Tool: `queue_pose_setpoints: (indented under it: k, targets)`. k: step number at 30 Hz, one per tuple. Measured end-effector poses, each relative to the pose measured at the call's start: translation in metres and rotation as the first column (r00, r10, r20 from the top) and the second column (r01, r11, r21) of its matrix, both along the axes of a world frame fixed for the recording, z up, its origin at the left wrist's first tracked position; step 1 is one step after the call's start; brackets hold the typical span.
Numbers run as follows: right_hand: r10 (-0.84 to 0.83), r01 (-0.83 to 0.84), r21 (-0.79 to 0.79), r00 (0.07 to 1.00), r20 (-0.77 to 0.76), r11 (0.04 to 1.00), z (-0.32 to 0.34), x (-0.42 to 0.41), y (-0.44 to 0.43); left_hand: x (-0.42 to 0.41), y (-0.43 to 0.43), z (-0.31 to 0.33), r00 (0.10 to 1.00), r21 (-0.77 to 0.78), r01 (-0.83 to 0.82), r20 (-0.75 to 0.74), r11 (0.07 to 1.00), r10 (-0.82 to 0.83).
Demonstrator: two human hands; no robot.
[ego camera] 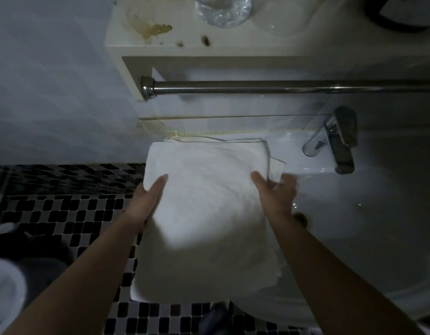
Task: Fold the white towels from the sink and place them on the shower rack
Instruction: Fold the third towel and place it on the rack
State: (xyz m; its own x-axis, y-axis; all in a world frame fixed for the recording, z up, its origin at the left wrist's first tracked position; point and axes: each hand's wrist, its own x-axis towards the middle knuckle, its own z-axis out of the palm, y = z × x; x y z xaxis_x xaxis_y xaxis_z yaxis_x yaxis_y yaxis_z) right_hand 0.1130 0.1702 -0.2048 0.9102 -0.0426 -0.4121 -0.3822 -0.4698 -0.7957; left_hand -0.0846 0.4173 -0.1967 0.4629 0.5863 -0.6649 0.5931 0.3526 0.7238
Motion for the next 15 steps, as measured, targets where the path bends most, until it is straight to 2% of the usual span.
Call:
queue_pose_setpoints:
  k: [2, 4, 7, 9, 12, 15]
  targets:
    - [0.093, -0.023, 0.239, 0.955, -0.283, 0.971, -0.007, -0.014, -0.008, -0.011, -0.009, -0.003, 0.998, -0.149, 0.067, 0.0, 0.987, -0.068]
    - [0.273, -0.123, 0.36, 0.874, -0.402, 0.925, -0.008, -0.017, -0.015, -0.017, -0.014, -0.005, 0.996, -0.133, 0.071, -0.038, 0.989, -0.076]
    - [0.474, -0.253, 0.479, 0.773, -0.423, 0.841, -0.002, -0.011, -0.019, -0.02, -0.016, -0.003, 1.0, -0.146, 0.0, -0.004, 0.989, -0.001]
    - [0.503, -0.258, 0.495, 0.729, -0.464, 0.83, 0.006, -0.009, -0.022, -0.022, -0.019, 0.006, 1.0, -0.168, -0.001, 0.008, 0.986, 0.003]
    - [0.524, -0.252, 0.533, 0.72, -0.454, 0.808, 0.018, -0.011, -0.024, -0.025, -0.024, 0.02, 1.0, -0.156, 0.015, -0.006, 0.988, -0.016]
    - [0.501, -0.265, 0.529, 0.781, -0.372, 0.806, 0.039, -0.016, -0.023, -0.025, -0.025, 0.041, 0.999, -0.046, -0.036, 0.005, 0.998, 0.037]
